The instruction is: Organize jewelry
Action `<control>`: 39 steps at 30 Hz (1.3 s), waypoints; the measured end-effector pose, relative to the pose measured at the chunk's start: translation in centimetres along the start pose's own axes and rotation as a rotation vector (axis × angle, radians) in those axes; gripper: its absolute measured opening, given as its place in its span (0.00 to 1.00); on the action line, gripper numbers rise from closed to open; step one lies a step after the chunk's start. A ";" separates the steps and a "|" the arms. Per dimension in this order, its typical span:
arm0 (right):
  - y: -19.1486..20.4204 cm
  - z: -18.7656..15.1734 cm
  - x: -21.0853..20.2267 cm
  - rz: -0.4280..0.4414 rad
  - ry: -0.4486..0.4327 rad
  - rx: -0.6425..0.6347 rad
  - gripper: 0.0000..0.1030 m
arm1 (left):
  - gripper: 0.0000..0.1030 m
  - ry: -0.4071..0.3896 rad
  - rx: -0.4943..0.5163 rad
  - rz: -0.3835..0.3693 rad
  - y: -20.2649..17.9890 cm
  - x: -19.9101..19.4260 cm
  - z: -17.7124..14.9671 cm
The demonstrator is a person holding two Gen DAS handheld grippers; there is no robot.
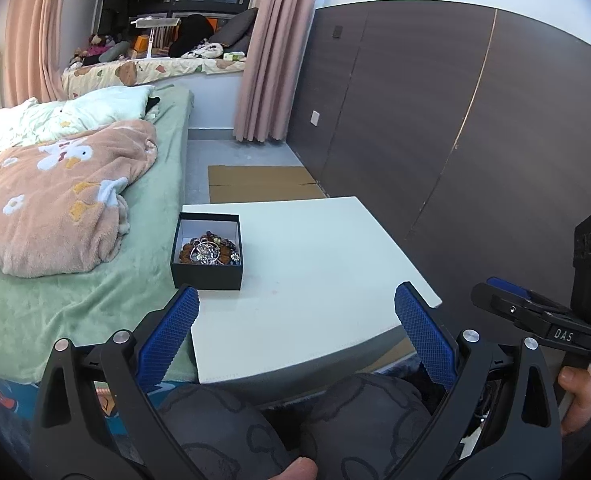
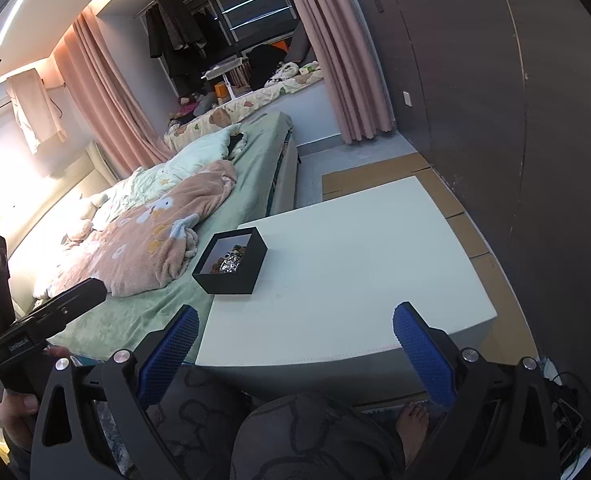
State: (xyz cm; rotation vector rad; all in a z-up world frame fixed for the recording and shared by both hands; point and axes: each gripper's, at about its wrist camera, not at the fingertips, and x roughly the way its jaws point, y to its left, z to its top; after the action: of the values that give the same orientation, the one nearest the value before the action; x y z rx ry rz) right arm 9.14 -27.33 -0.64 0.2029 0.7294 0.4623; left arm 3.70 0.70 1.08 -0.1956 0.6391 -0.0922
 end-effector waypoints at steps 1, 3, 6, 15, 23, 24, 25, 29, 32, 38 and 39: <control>0.0 0.0 0.0 -0.001 -0.001 0.001 0.93 | 0.95 0.004 0.001 -0.002 0.0 0.0 -0.1; 0.0 -0.1 -0.4 0.010 0.002 0.011 0.93 | 0.95 0.007 0.005 -0.004 0.0 -0.2 -0.1; 0.0 -0.1 -0.7 -0.006 -0.001 0.015 0.93 | 0.95 -0.002 0.009 0.002 0.0 -0.6 -0.2; 0.0 0.0 -1.8 -0.036 -0.025 0.014 0.93 | 0.95 -0.003 0.017 0.004 -0.4 -0.7 -0.2; 0.0 -0.3 -2.0 -0.049 -0.019 0.003 0.93 | 0.95 -0.014 0.028 0.010 -1.0 -1.0 -0.2; 0.0 -0.3 -2.0 -0.051 -0.018 -0.002 0.93 | 0.95 -0.013 0.029 0.008 -1.1 -1.0 -0.2; 0.1 -0.3 -2.1 -0.052 -0.018 -0.005 0.93 | 0.95 -0.013 0.028 0.009 -1.1 -1.0 -0.2; 0.2 -0.3 -2.3 -0.054 -0.024 -0.006 0.93 | 0.95 -0.018 0.030 0.012 -1.2 -1.1 -0.2; 0.3 -0.3 -2.4 -0.058 -0.025 -0.008 0.93 | 0.95 -0.018 0.032 0.015 -1.3 -1.2 -0.4; 0.0 -0.3 -2.6 -0.070 -0.027 0.004 0.93 | 0.95 -0.015 0.044 0.015 -1.6 -1.5 -0.5; 0.0 -0.3 -2.7 -0.070 -0.028 0.004 0.93 | 0.95 -0.016 0.045 0.015 -1.7 -1.5 -0.5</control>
State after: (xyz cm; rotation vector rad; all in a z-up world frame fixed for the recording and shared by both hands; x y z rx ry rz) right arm 7.17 -28.55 0.72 0.1866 0.7077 0.3904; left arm 2.12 -0.80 1.93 -0.1483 0.6222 -0.0903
